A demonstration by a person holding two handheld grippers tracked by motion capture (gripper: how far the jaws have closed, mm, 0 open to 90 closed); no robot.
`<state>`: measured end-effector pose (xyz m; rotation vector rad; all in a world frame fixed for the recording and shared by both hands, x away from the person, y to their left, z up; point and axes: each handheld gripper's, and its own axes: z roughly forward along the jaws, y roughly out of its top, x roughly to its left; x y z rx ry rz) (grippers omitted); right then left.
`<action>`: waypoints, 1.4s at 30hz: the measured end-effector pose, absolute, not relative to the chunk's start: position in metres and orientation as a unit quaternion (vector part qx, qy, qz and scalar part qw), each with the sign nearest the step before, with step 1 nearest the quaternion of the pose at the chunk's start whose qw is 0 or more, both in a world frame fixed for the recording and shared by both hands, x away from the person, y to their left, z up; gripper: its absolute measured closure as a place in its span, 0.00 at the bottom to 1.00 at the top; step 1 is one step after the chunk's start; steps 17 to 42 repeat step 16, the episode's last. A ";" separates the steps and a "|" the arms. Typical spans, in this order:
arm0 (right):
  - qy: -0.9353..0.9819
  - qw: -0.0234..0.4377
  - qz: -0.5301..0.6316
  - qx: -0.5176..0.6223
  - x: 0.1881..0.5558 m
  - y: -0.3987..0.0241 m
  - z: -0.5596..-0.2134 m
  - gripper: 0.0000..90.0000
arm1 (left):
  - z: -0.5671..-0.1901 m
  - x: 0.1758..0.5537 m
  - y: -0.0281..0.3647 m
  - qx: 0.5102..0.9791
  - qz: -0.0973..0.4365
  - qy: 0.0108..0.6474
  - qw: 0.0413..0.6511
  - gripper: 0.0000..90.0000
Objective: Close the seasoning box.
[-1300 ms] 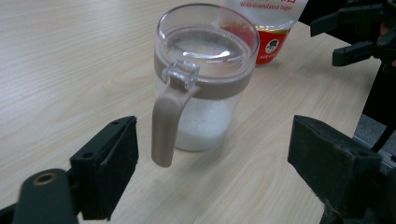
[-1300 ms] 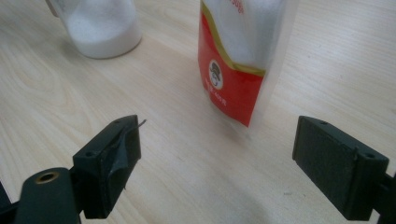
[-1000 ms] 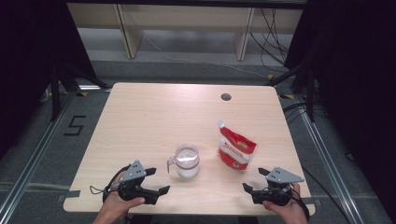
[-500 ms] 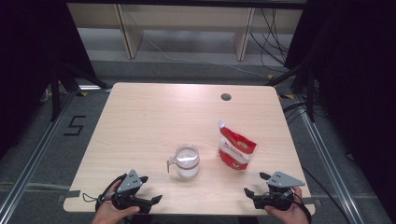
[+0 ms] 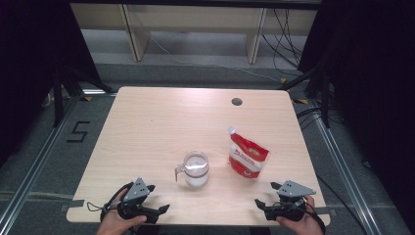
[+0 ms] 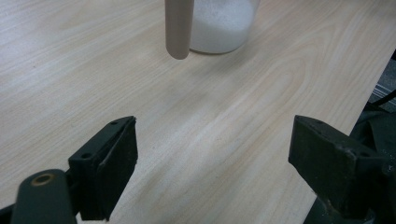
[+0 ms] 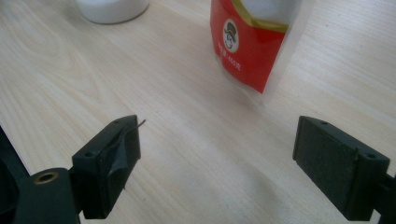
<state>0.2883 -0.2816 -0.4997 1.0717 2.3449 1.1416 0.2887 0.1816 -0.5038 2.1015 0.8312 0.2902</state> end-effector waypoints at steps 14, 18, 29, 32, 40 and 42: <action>0.821 0.171 0.395 0.374 0.290 -0.284 -0.500 0.17 | -0.506 0.290 0.183 0.836 0.110 0.343 0.414 0.17; 0.821 0.171 0.395 0.375 0.290 -0.284 -0.500 0.17 | -0.507 0.291 0.182 0.832 0.106 0.347 0.420 0.17; 0.821 0.171 0.395 0.375 0.290 -0.284 -0.500 0.17 | -0.507 0.291 0.182 0.832 0.106 0.347 0.420 0.17; 0.821 0.171 0.395 0.375 0.290 -0.284 -0.500 0.17 | -0.507 0.291 0.182 0.832 0.106 0.347 0.420 0.17; 0.821 0.171 0.395 0.375 0.290 -0.284 -0.500 0.17 | -0.507 0.291 0.182 0.832 0.106 0.347 0.420 0.17; 0.821 0.171 0.395 0.375 0.290 -0.284 -0.500 0.17 | -0.507 0.291 0.182 0.832 0.106 0.347 0.420 0.17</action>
